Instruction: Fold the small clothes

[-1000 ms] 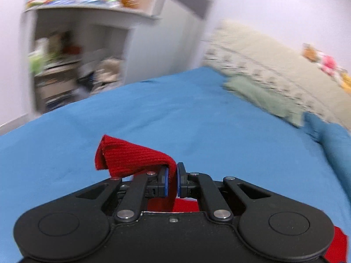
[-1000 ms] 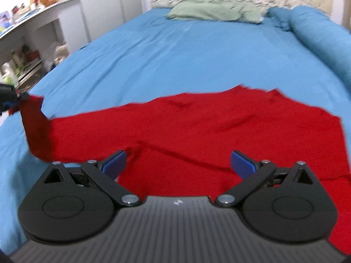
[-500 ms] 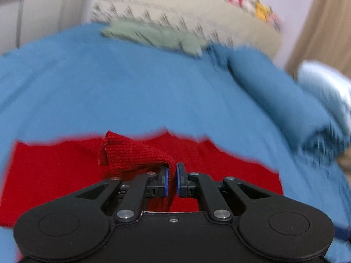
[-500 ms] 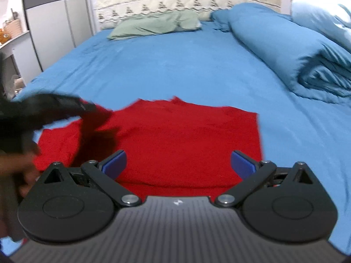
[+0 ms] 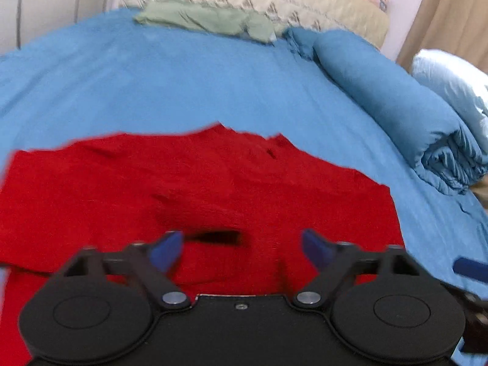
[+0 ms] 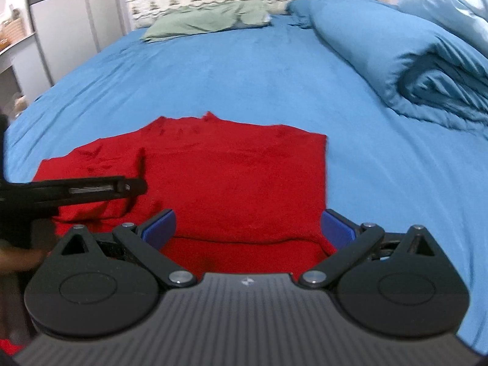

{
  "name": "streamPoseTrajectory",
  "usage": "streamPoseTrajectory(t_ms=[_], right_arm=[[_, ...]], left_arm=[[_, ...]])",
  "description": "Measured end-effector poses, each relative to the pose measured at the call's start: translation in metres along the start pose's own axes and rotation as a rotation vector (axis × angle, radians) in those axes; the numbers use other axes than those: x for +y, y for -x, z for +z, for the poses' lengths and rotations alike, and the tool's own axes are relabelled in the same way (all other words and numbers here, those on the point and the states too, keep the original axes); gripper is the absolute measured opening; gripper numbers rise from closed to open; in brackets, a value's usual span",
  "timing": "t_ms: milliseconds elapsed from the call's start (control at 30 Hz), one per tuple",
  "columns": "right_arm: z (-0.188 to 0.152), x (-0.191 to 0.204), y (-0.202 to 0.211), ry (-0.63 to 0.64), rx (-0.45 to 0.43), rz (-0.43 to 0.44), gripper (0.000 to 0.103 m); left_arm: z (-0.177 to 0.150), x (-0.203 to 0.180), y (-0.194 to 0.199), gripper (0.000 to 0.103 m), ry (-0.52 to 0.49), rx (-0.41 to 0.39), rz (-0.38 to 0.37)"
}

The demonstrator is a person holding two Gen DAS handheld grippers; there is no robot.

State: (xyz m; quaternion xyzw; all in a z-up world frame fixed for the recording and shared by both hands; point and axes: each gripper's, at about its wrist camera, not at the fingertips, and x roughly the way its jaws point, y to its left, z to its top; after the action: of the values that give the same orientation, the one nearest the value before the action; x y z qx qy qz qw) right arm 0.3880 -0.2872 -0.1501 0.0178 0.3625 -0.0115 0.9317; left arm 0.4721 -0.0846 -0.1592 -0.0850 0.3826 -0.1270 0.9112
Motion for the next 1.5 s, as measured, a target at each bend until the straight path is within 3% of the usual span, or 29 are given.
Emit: streamPoseTrajectory(t_ms=[133,233,400,533,567,667,833,900,967,1167,1267,1300,1400,1433,1500], right_arm=[[0.011,0.029,-0.011,0.102,0.016,0.094,0.103],[0.019,0.068,-0.030,0.209,-0.001,0.168,0.103],[0.019,0.133,-0.079,0.480,-0.063,0.185,0.103],[0.011,0.160,-0.117,0.621,0.011,0.199,0.061],[0.009,0.160,-0.121,0.630,0.020,0.196,0.042],[0.019,0.148,-0.117,0.512,-0.004,0.187,0.032],[0.029,0.092,-0.109,0.085,-0.002,0.188,0.031],[0.021,0.076,-0.114,-0.010,0.021,0.155,0.035],[0.011,0.065,-0.119,-0.080,0.049,0.150,0.061],[0.003,0.053,-0.119,-0.237,0.016,0.219,0.082],[0.009,0.061,-0.121,-0.271,0.007,0.191,0.082],[0.010,0.067,-0.123,-0.257,0.008,0.139,0.082],[0.009,0.073,-0.125,-0.251,0.028,0.029,0.070],[0.007,0.072,-0.124,-0.263,0.032,0.008,0.062],[0.004,0.067,-0.122,-0.310,0.033,0.000,0.057]], left_arm=[[-0.001,0.025,0.034,0.095,-0.035,-0.006,0.100],[-0.003,0.055,0.050,0.095,-0.001,-0.009,0.153],[-0.010,0.095,0.053,0.095,0.079,0.006,0.193],[-0.012,0.110,0.058,0.095,0.090,0.002,0.198],[-0.012,0.112,0.060,0.095,0.089,0.000,0.197],[-0.012,0.115,0.066,0.095,0.083,-0.005,0.186],[-0.009,0.117,0.066,0.095,0.073,-0.008,0.172],[-0.008,0.117,0.064,0.095,0.073,-0.005,0.169],[-0.007,0.119,0.063,0.095,0.084,-0.002,0.175],[-0.011,0.123,0.062,0.095,0.117,0.003,0.186],[-0.010,0.122,0.063,0.095,0.120,0.003,0.188],[-0.010,0.121,0.063,0.095,0.121,0.002,0.189],[-0.010,0.119,0.065,0.095,0.122,0.000,0.188],[-0.010,0.119,0.065,0.095,0.124,0.001,0.186],[-0.010,0.119,0.065,0.095,0.127,0.004,0.181]])
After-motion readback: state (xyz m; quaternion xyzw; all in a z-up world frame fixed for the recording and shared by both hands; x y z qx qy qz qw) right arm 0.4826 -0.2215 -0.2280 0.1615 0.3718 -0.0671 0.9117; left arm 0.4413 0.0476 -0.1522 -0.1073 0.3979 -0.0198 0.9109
